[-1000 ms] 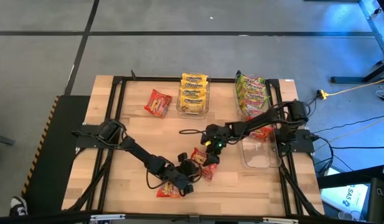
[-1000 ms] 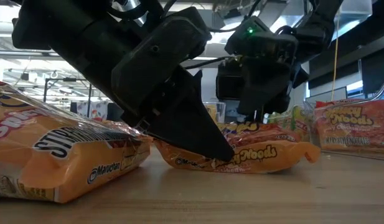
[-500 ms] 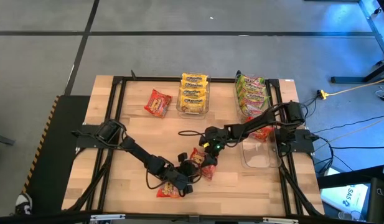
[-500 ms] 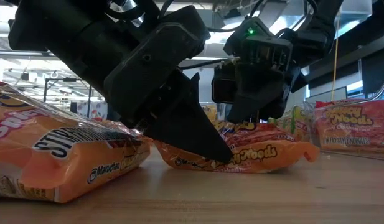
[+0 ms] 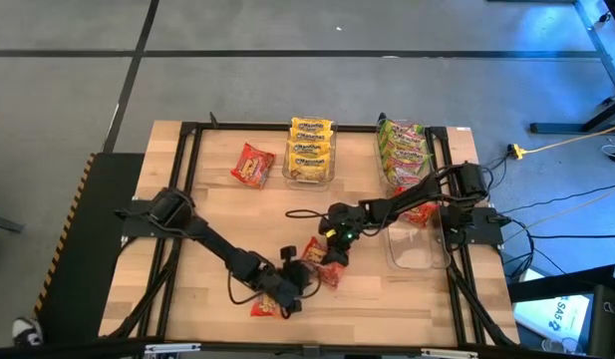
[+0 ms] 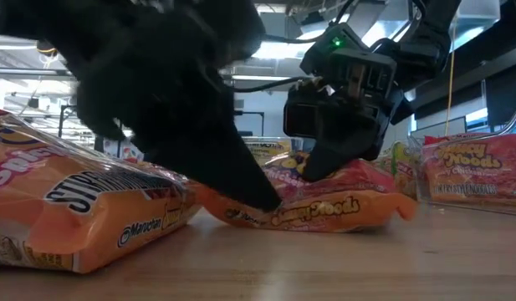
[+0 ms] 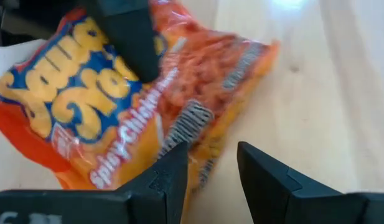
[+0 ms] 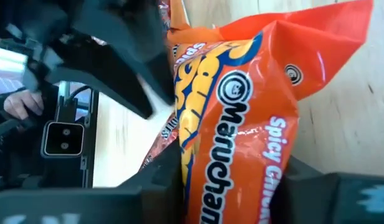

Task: Sort Maruchan noodles
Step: Put the orange noodle pack into the bottom right transparent bin

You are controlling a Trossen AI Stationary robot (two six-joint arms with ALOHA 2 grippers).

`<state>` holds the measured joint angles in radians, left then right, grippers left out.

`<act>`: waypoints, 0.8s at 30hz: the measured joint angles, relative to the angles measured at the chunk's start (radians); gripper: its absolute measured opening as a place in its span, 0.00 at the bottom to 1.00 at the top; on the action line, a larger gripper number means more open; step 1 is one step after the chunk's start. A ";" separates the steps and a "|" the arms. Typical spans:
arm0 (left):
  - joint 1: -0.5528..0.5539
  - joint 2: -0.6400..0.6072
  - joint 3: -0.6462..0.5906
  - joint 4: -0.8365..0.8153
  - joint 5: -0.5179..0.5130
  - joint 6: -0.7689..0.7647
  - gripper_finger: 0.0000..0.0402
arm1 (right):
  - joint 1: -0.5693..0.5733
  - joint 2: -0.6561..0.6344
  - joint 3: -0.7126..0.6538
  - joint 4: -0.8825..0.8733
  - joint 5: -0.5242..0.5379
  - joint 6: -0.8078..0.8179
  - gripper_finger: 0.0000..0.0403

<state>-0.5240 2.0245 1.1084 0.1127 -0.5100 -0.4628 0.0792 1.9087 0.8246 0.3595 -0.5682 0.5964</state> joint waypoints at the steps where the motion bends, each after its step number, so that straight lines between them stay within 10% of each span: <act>1: -0.005 -0.004 0.000 -0.003 -0.005 0.005 0.33 | 0.000 -0.002 0.000 -0.006 0.000 -0.008 0.28; 12: -0.015 -0.040 0.003 -0.025 -0.023 0.031 0.33 | 0.000 -0.179 -0.002 -0.245 0.070 -0.138 0.29; 24: -0.019 -0.038 0.003 -0.037 -0.031 0.052 0.33 | -0.001 -0.686 -0.002 -0.763 0.259 -0.245 0.27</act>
<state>-0.5434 1.9865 1.1114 0.0753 -0.5413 -0.4110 0.0784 1.2223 0.8227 -0.4036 -0.3096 0.3519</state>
